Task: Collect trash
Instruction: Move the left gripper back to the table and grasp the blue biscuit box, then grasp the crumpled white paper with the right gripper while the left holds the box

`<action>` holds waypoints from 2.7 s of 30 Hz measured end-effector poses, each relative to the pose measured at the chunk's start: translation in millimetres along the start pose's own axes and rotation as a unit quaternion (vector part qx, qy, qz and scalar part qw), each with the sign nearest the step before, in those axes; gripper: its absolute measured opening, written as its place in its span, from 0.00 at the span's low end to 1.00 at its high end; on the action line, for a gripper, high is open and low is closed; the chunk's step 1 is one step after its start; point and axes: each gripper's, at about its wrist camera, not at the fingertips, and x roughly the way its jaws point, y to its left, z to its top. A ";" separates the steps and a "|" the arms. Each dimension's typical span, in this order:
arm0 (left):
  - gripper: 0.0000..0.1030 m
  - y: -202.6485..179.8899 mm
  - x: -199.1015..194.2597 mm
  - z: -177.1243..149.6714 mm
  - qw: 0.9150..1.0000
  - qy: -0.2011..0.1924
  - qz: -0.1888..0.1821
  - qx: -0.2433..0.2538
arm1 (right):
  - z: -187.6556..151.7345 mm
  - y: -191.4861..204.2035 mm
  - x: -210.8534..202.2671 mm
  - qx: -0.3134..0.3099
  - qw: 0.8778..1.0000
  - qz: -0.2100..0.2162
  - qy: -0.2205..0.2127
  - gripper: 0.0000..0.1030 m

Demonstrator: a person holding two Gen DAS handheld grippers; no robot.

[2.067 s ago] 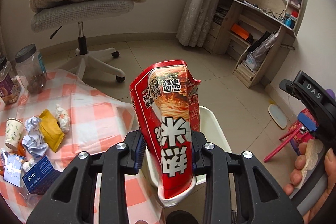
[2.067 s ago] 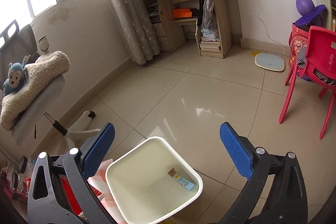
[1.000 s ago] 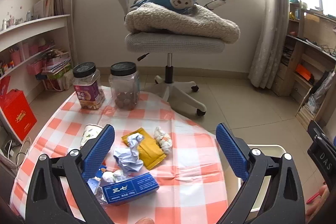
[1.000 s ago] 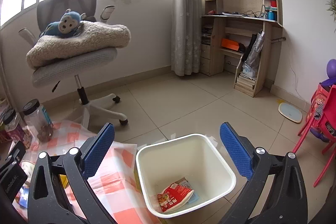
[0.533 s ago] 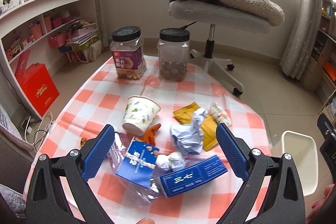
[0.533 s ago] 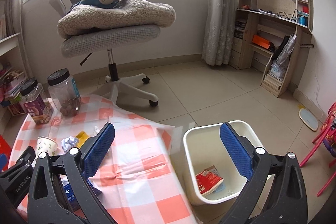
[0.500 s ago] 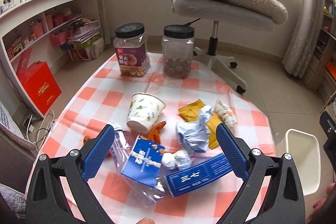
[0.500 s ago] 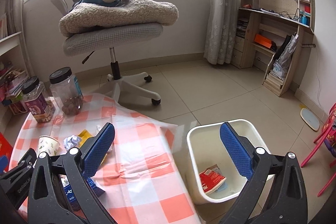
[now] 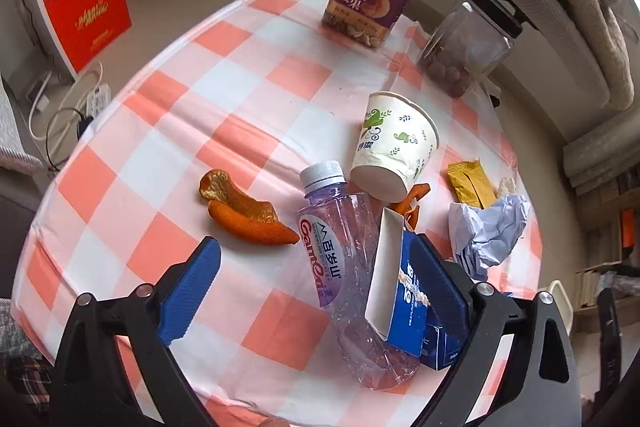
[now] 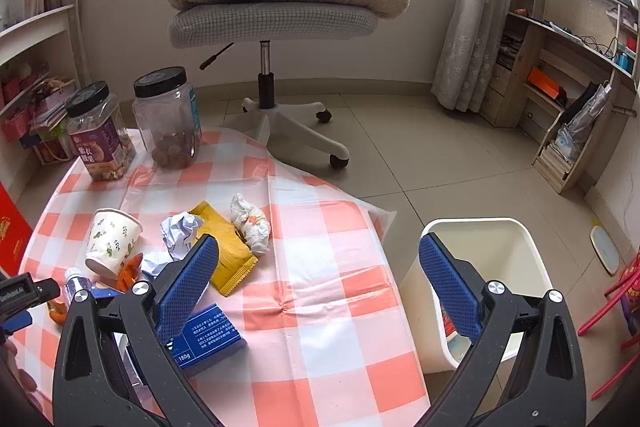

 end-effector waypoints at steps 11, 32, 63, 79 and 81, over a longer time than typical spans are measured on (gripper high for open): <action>0.79 -75.1 -2.5 -31.8 0.985 -0.024 0.026 0.170 | 9.3 -8.6 17.6 0.023 0.999 -0.014 0.024 0.93; 0.55 -54.8 -29.4 -35.6 0.970 -0.074 0.056 0.224 | 2.7 35.4 63.5 -0.021 0.992 0.063 0.103 0.93; 0.55 -41.6 -86.5 -9.9 0.974 -0.171 0.010 0.150 | 21.5 80.3 15.2 -0.079 0.969 0.224 0.067 0.13; 0.55 -94.4 -82.1 -37.8 0.963 -0.175 -0.011 0.203 | 21.9 21.3 -4.8 -0.066 0.982 0.177 0.030 0.13; 0.55 -103.0 -81.0 -41.6 0.962 -0.174 -0.014 0.211 | 23.5 9.4 -3.9 -0.056 0.984 0.168 0.029 0.13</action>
